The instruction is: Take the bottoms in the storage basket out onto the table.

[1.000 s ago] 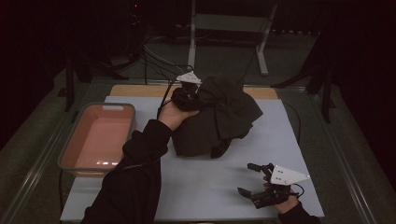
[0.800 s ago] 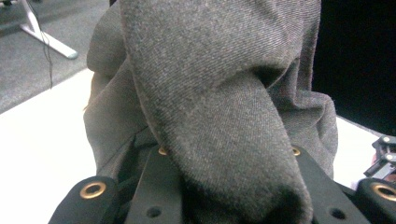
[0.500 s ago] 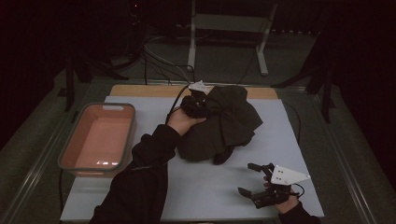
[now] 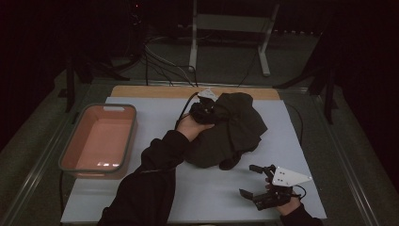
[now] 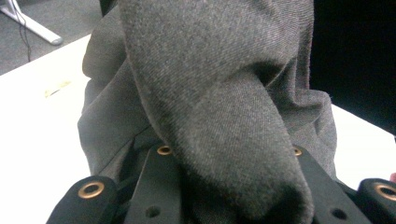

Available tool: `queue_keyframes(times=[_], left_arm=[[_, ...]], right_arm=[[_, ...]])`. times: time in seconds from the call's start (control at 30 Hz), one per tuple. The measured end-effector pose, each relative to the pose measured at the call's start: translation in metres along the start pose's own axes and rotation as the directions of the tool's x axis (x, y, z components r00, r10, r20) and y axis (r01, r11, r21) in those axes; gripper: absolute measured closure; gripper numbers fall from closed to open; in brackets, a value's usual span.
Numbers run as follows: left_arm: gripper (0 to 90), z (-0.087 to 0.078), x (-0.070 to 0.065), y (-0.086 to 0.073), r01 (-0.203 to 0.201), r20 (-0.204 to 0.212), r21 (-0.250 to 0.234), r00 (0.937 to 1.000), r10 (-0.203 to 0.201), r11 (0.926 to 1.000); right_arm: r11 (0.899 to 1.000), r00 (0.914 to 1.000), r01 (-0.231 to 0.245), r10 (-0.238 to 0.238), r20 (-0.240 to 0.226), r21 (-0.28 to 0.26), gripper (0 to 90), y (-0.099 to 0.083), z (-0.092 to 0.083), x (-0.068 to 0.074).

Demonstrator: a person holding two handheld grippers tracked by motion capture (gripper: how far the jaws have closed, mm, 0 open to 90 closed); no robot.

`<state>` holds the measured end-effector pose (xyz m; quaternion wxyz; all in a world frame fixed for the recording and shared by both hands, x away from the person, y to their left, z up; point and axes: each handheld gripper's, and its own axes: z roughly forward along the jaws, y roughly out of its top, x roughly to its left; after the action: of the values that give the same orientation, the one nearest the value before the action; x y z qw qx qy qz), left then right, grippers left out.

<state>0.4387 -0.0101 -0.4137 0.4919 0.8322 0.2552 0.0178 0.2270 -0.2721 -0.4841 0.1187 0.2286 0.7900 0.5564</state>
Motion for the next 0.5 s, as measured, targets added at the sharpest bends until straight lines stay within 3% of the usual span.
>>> queue_keyframes(times=[0.5], left_arm=[[71.0,0.033,-0.011,-0.002,-0.030,0.053,0.047,0.9982,0.027,0.9984]], right_arm=[[1.000,1.0000,-0.002,0.002,-0.002,-0.003,9.9,-0.001,-0.001,-0.001]])
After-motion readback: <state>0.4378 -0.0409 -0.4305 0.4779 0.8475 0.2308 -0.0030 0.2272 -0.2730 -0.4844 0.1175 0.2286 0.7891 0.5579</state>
